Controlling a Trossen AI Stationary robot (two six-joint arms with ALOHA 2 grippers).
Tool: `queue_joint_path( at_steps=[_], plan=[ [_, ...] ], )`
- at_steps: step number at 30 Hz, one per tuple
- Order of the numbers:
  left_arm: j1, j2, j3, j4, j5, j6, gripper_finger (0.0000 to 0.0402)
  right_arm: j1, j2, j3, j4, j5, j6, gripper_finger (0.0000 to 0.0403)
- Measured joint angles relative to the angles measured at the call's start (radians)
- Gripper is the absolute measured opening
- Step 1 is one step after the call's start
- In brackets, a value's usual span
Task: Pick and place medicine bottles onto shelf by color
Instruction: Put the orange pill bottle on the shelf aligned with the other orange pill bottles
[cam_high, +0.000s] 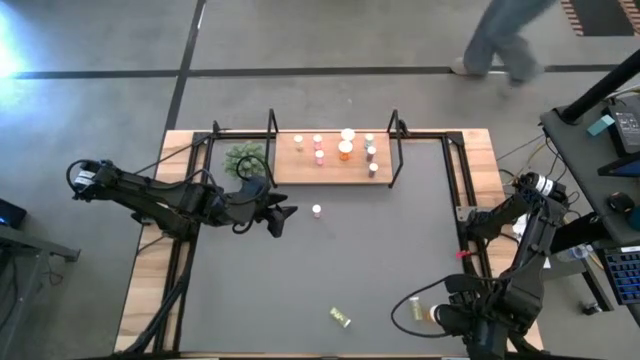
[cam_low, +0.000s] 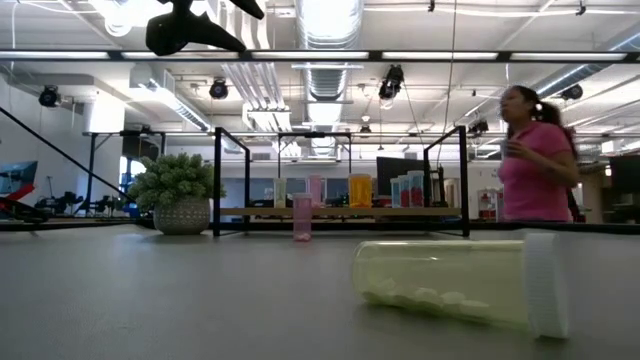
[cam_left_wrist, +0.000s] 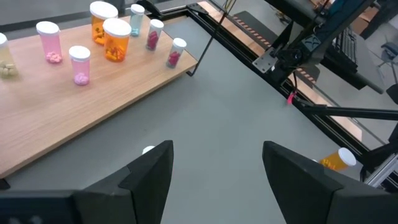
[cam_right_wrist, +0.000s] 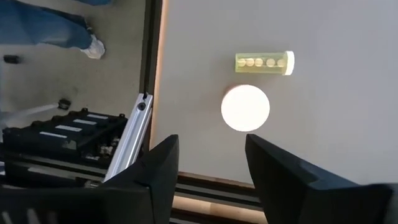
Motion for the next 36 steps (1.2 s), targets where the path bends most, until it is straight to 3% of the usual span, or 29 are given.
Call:
queue_joint_path(
  at_steps=[8,26,36],
  plan=[
    [0.0,0.0,0.0,0.0,0.0,0.001,0.0231,0.0,0.0,0.0,0.0,0.003,0.015,0.0192],
    [0.0,0.0,0.0,-0.001,0.011,0.0,0.0231,0.002,0.0,-0.047,0.049,0.034,-0.01,0.0344],
    [0.0,0.0,0.0,0.0,0.013,0.0,0.0231,0.008,0.0,-0.141,0.114,0.125,0.03,0.0343]
  ],
)
